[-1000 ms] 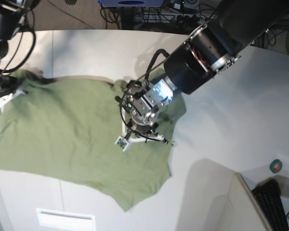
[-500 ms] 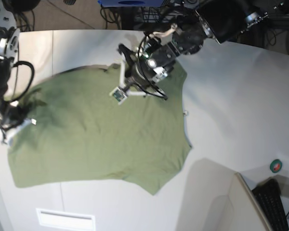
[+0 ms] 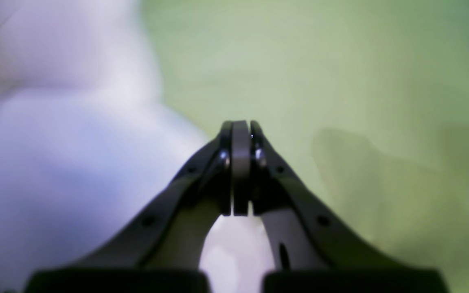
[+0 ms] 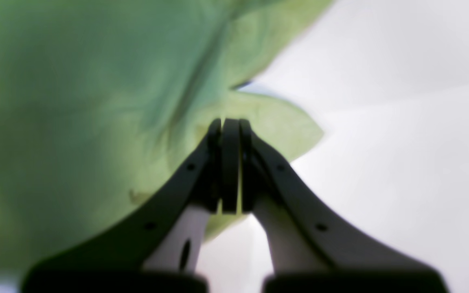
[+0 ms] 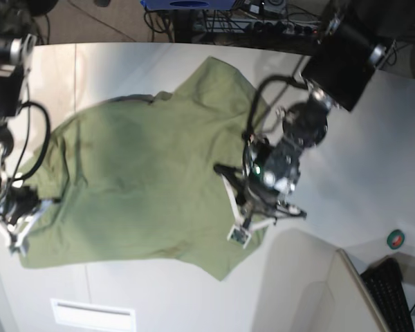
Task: Layout the t-shirt on the table in an organized manner, then fold the t-shirt properly
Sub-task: 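Grasp the t-shirt edge with the left gripper and smooth it outward, then grasp the shirt fabric with the left gripper and drag it away from the right gripper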
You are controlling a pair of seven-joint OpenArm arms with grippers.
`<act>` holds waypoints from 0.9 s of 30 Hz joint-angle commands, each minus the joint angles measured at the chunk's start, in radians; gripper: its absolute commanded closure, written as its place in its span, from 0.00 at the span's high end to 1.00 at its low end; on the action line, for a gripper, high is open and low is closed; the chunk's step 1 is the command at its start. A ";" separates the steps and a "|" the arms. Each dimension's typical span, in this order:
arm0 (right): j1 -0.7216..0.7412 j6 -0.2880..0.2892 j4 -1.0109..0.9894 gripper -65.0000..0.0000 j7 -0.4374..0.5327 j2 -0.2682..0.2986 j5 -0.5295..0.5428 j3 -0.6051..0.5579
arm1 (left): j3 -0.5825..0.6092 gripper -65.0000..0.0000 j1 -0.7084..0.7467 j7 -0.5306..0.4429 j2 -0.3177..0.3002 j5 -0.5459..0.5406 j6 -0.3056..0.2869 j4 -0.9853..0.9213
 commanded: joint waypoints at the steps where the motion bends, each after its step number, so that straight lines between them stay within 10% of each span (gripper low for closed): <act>1: -0.022 0.008 0.103 0.00 -0.030 -0.034 0.013 -0.005 | -0.003 0.00 -0.069 -0.047 0.024 -0.009 -0.006 -0.036; 7: -0.238 0.008 0.358 0.00 -0.117 -0.236 0.012 -0.025 | 0.004 0.00 -0.240 -0.265 0.085 0.002 -0.006 -0.449; 11: -0.316 0.008 0.343 0.00 -0.088 -0.276 0.012 -0.130 | 0.006 0.00 -0.293 -0.392 0.134 0.063 -0.006 -0.711; 24: -0.183 0.006 -0.208 0.00 0.173 -0.126 0.012 0.021 | 0.006 0.00 -0.045 -0.363 0.060 0.309 -0.009 -0.593; 27: -0.109 0.006 -0.369 0.00 0.230 -0.080 0.012 0.022 | -0.006 0.00 0.049 -0.309 -0.004 0.307 -0.102 -0.426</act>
